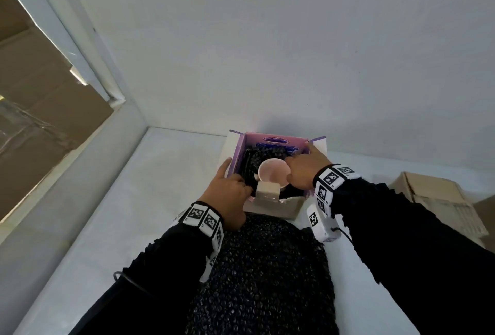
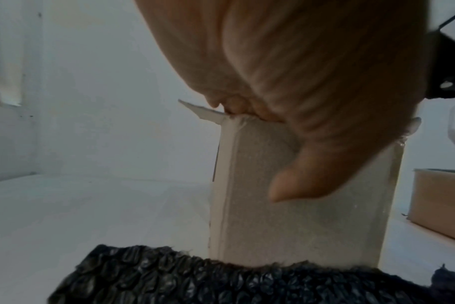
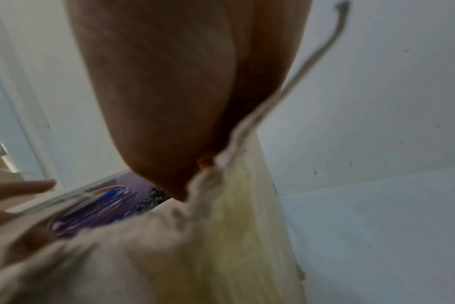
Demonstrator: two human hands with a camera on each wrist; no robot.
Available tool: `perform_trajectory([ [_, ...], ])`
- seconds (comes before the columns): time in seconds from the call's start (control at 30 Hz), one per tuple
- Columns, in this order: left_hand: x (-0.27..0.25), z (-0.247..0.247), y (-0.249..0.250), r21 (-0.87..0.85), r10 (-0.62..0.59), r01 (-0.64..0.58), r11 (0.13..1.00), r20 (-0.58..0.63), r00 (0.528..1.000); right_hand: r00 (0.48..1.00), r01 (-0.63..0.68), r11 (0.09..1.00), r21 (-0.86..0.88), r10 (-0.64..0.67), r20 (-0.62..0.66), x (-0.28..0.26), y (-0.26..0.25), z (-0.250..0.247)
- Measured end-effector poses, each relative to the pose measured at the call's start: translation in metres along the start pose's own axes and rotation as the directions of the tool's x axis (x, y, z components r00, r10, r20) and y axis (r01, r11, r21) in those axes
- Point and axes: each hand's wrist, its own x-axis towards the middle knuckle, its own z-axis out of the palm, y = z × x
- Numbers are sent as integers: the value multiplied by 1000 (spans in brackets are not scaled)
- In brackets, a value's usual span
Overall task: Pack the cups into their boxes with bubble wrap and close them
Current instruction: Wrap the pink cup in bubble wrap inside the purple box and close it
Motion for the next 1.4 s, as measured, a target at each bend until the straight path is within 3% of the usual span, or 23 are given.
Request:
perform_trajectory([
  [0.13,7,-3,5,26,-88,89,996,-32,996,983,-2,979,203,39,-179,7,-7,-3],
  [0.23,12,1,6,54,-145,143,988,24,989,996,35,934,356,-3,-90,19,-11,-7],
  [0.33,20,8,6,66,-133,131,989,25,991,999,33,956,291,-29,-17,31,-16,-1],
  [0.47,23,12,4,47,-135,135,990,16,991,991,75,985,155,-56,-124,32,-13,3],
  [0.6,29,12,6,26,-189,189,982,-6,982,987,153,936,317,-128,-97,35,-6,0],
  [0.73,36,9,10,-9,-260,260,966,7,966,988,154,940,303,-147,-46,38,-7,2],
  [0.87,37,9,9,-19,-249,249,968,-2,969,994,107,934,342,-103,-29,39,-10,3],
  [0.97,33,12,8,-48,-247,244,969,-53,968,997,80,933,351,-79,-18,38,-8,1],
  [1.13,21,18,14,-109,-202,184,977,-190,961,994,52,909,414,-9,-106,16,1,-13],
  [1.3,11,23,23,-192,-226,165,967,-362,904,931,97,806,584,134,-339,-29,1,-3],
  [1.4,2,21,33,-272,-220,100,957,-459,861,787,204,757,621,250,-564,-64,-12,17],
])
